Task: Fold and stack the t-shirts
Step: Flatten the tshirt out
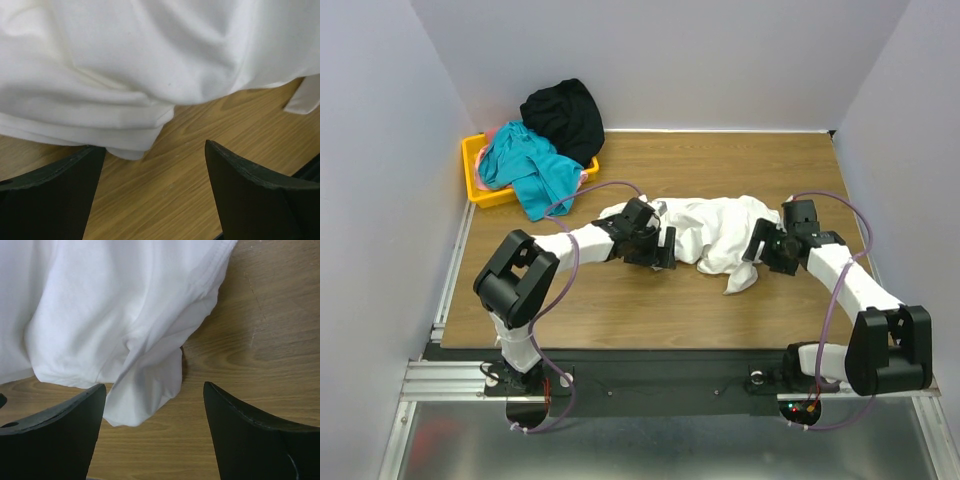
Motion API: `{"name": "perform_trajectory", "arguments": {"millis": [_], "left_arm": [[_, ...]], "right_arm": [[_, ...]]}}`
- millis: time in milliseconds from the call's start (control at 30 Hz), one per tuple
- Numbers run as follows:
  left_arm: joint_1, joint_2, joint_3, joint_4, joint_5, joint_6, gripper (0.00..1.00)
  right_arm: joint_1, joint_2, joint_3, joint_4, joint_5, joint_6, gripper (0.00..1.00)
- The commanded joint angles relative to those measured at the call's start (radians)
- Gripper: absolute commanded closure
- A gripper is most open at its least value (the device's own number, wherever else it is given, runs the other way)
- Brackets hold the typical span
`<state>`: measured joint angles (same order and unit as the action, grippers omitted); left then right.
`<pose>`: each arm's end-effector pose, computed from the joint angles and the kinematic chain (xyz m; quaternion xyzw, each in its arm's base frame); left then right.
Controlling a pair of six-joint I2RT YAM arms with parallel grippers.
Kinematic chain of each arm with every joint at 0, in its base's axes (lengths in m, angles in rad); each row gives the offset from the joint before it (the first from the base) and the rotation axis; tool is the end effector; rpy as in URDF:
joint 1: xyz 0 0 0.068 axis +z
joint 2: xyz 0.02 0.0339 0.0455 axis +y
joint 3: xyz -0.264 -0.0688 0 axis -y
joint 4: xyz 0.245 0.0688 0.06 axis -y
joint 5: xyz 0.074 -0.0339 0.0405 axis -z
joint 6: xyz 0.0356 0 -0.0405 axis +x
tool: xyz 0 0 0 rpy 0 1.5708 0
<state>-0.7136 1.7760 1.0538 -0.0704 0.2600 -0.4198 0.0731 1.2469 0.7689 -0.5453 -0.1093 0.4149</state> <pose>0.2763 -0.2513 0.1778 0.1829 0.9004 -0.3031 0.2530 0.2371 0.0213 0.2109 0.1489 0.9498 0.1162 0.2492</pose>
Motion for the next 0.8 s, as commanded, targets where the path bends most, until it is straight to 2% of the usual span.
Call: {"name": "perform_trajectory", "arguments": {"millis": [0,100,133,167,300,433,467,567,600,633,700,767], "left_arm": [[-0.006,0.026,0.0,0.061,0.009,-0.045,0.06],[-0.006,0.046,0.003,0.066,-0.027,-0.066,0.1],[-0.006,0.051,0.008,0.066,-0.05,-0.071,0.14],[-0.006,0.056,0.011,0.066,-0.059,-0.08,0.26],[-0.007,0.065,0.015,0.035,-0.108,-0.088,0.51],[-0.01,0.071,0.005,0.038,-0.101,-0.088,0.71],[-0.01,0.071,0.006,0.043,-0.096,-0.085,0.81],[-0.01,0.06,0.012,0.041,-0.096,-0.082,0.91],[-0.009,0.048,0.015,0.035,-0.099,-0.083,0.98],[-0.009,0.04,0.021,0.031,-0.099,-0.083,1.0],[-0.007,0.014,0.043,0.005,-0.1,-0.077,1.0],[-0.001,-0.012,0.063,-0.031,-0.107,-0.06,1.0]], "right_arm": [[0.001,0.009,0.001,0.013,-0.015,-0.001,0.17],[0.001,0.0,-0.005,0.021,-0.016,0.002,0.2],[-0.001,-0.007,-0.006,0.024,-0.018,0.002,0.25],[0.001,-0.009,-0.011,0.025,-0.024,-0.001,0.28],[0.001,0.0,-0.031,0.042,-0.056,-0.005,0.38],[0.002,0.035,-0.048,0.074,-0.095,-0.007,0.56],[0.002,0.043,-0.048,0.079,-0.105,-0.008,0.58],[0.004,0.077,-0.036,0.09,-0.121,-0.014,0.67],[0.005,0.086,-0.031,0.093,-0.131,-0.016,0.7],[0.005,0.097,-0.026,0.094,-0.135,-0.018,0.74],[0.005,0.108,0.0,0.096,-0.133,-0.016,1.0],[0.005,0.103,0.022,0.093,-0.127,-0.016,0.99]]}}
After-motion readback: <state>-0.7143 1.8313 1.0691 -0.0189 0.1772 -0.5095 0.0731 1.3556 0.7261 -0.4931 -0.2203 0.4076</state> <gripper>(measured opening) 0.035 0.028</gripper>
